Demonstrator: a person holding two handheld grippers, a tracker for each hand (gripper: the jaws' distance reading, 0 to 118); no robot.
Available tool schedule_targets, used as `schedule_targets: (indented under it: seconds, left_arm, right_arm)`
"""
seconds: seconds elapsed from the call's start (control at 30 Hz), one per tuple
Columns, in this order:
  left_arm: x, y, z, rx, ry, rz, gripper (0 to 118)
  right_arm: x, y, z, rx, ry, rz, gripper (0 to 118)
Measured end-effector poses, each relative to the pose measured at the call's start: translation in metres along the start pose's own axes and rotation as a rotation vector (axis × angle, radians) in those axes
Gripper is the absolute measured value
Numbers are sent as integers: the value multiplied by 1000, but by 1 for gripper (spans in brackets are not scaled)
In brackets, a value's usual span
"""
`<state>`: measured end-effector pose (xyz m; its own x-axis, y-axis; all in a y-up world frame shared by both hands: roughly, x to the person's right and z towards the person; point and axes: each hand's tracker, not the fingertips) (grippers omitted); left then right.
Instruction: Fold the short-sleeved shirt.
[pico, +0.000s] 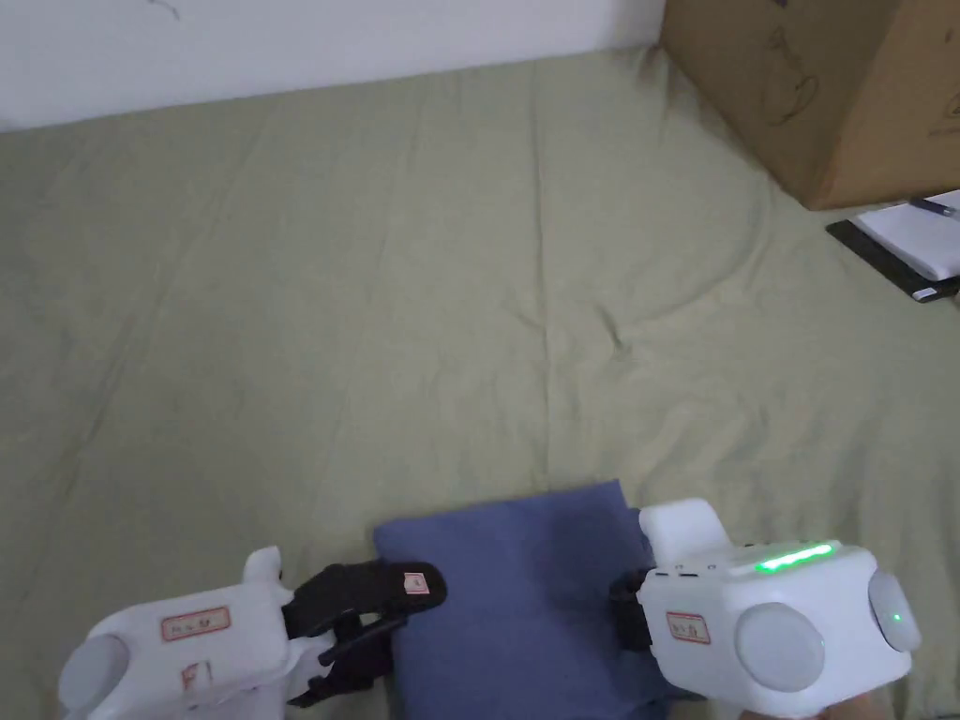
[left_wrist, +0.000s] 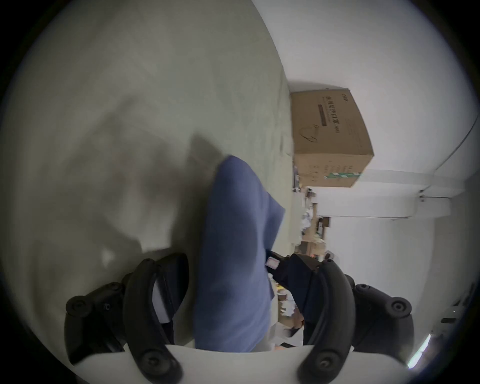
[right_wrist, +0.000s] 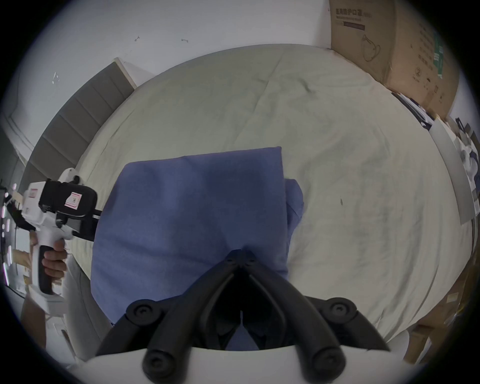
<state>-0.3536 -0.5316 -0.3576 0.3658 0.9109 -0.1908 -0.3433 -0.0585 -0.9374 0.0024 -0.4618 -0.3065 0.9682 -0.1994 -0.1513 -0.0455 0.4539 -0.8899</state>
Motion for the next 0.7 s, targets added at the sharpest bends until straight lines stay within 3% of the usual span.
schedule_targets:
  seconds: [0.07, 0.1, 0.17, 0.2, 0.3, 0.43, 0.6, 0.7]
  left_arm:
    - [-2, 4, -25, -78, -43, -8, 77]
    - [0, 3, -35, -98, -43, -4, 65]
    - [5, 6, -46, -101, 92, -79, 20]
    - [5, 6, -48, -111, 142, -110, 20]
    - [1, 10, -35, -119, 49, -79, 16]
    - [4, 15, 5, -93, 112, -154, 15]
    - [2, 42, 105, 12, 282, -220, 15]
    - [-2, 67, 184, 80, 469, -247, 15]
  right_arm:
    - [0, -1, 0, 1, 1, -21, 0]
    - [0, -1, 0, 1, 1, -24, 0]
    - [0, -1, 1, 3, -4, -29, 0]
    - [-1, -1, 3, 6, -8, -35, 0]
    - [-7, -2, 16, 44, -18, -51, 0]
    - [-32, 2, 53, 207, -54, 34, 0]
    - [-56, 16, 80, 286, 1, 20, 0]
    - [-73, 19, 90, 307, -17, 55, 0]
